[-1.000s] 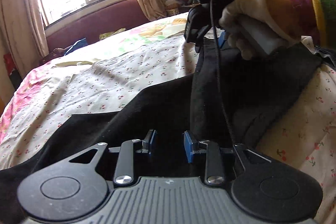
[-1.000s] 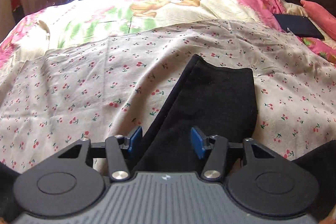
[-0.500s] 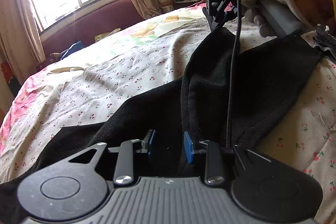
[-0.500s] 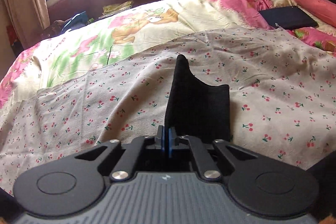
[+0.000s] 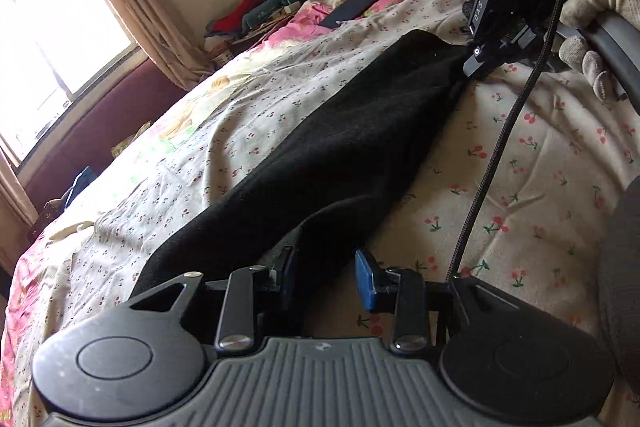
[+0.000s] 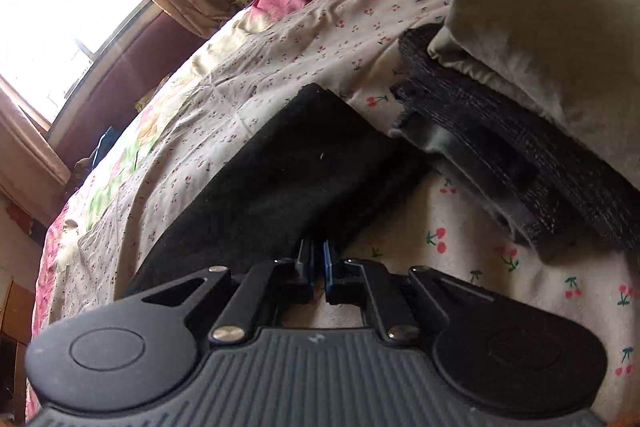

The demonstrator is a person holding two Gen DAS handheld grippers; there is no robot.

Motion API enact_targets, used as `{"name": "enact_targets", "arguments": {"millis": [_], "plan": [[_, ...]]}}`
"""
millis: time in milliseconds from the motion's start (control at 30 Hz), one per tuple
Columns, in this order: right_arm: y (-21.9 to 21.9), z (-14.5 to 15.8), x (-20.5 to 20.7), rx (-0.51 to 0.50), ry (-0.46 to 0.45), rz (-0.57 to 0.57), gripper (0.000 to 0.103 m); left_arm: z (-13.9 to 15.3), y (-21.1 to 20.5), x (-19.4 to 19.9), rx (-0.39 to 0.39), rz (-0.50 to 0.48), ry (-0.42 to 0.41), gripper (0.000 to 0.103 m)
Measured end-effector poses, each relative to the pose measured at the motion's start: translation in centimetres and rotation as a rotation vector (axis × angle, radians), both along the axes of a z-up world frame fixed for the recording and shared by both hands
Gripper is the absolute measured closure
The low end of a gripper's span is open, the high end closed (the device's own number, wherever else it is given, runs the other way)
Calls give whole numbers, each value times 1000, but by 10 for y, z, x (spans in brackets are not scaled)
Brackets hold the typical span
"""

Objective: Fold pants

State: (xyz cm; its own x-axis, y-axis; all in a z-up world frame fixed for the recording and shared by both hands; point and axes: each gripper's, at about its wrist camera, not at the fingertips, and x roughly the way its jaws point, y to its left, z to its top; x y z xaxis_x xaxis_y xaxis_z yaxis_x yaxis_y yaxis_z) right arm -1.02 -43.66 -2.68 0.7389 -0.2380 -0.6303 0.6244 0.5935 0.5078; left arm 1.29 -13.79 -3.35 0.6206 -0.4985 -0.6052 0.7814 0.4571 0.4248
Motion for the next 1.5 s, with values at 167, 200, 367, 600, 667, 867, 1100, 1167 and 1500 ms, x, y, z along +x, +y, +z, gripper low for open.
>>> {"name": "enact_targets", "arguments": {"millis": [167, 200, 367, 600, 667, 867, 1100, 1167, 1500], "plan": [[-17, -6, 1, 12, -63, -39, 85, 0, -6, -7, 5, -13, 26, 51], [-20, -7, 2, 28, -77, -46, 83, 1, -8, -5, -1, -10, 33, 51], [-34, -14, -1, 129, -181, -90, 78, 10, -10, -5, -33, 3, 5, 51], [-27, 1, -21, 49, -190, -136, 78, 12, -11, 8, -100, 51, 35, 51], [-28, 3, -20, 57, -196, -129, 78, 8, -17, 14, -106, 72, 51, 52], [-45, -24, 4, 157, -158, -136, 78, 7, -27, 21, -132, 82, 61, 52], [-58, -35, 11, 200, -200, -150, 84, 2, -30, 31, -128, 94, 70, 52], [-61, -34, 8, 203, -200, -158, 99, 2, -31, 32, -129, 98, 72, 52], [-55, -12, -12, 123, -219, -121, 100, -11, -36, 31, -89, 73, 113, 51]]}}
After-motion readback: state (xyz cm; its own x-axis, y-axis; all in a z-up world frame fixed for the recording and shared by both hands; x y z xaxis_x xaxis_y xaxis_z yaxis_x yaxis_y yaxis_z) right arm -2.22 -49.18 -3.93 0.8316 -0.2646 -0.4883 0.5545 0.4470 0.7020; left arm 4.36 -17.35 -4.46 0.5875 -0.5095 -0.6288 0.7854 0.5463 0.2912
